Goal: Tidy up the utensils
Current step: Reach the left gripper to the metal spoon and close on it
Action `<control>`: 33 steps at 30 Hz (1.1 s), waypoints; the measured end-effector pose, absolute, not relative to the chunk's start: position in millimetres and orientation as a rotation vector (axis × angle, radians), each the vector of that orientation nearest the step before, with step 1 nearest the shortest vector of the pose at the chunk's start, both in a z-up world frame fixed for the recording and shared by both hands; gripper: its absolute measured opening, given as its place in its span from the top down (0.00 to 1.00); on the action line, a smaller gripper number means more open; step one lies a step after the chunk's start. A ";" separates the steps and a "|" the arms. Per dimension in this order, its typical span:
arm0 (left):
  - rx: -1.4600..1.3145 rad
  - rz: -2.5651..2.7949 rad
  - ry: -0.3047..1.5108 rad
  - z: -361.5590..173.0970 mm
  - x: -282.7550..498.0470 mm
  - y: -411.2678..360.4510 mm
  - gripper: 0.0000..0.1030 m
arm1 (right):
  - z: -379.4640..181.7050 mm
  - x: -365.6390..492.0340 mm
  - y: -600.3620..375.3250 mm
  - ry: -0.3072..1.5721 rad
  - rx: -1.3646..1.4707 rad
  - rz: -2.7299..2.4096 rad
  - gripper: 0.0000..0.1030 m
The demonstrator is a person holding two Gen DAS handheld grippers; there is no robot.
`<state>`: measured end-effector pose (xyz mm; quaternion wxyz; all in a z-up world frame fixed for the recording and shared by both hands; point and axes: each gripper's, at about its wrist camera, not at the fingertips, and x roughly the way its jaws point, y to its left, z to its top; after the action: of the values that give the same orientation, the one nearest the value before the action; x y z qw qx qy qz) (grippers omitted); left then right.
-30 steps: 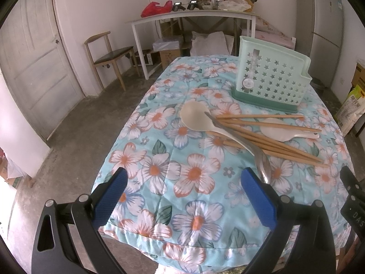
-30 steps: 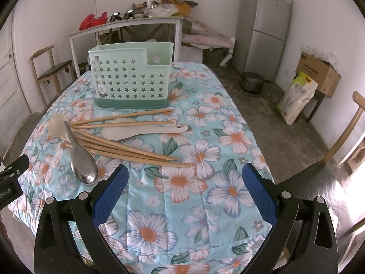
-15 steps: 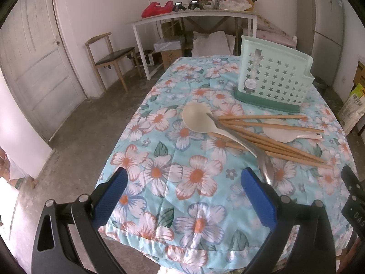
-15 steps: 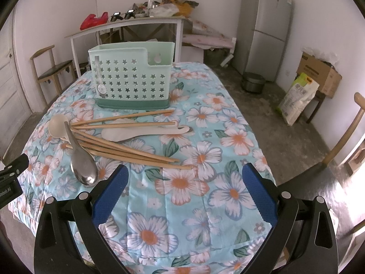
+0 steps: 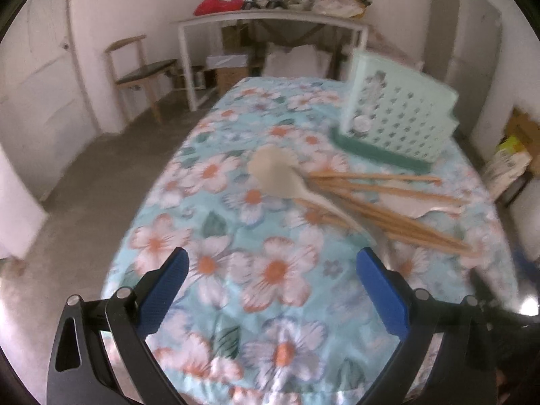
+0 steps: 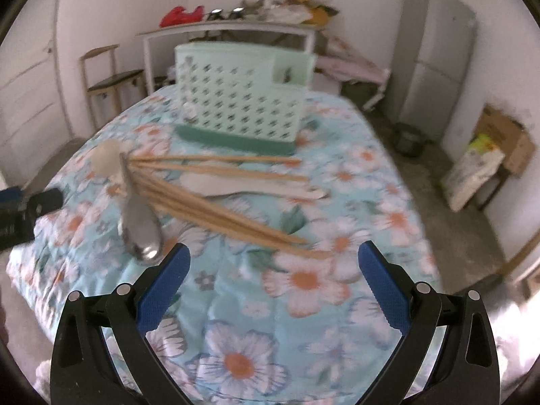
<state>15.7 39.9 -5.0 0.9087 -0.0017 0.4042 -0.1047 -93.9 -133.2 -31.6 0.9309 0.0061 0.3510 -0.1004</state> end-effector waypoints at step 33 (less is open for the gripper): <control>-0.366 -0.743 1.084 -39.6 33.4 58.4 0.95 | -48.9 -86.7 -153.6 0.729 0.098 -0.176 0.08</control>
<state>33.4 58.4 -39.6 0.7763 -0.1693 0.5008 -0.3434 -86.7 -153.6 -48.9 0.9293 0.0478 0.3560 -0.0859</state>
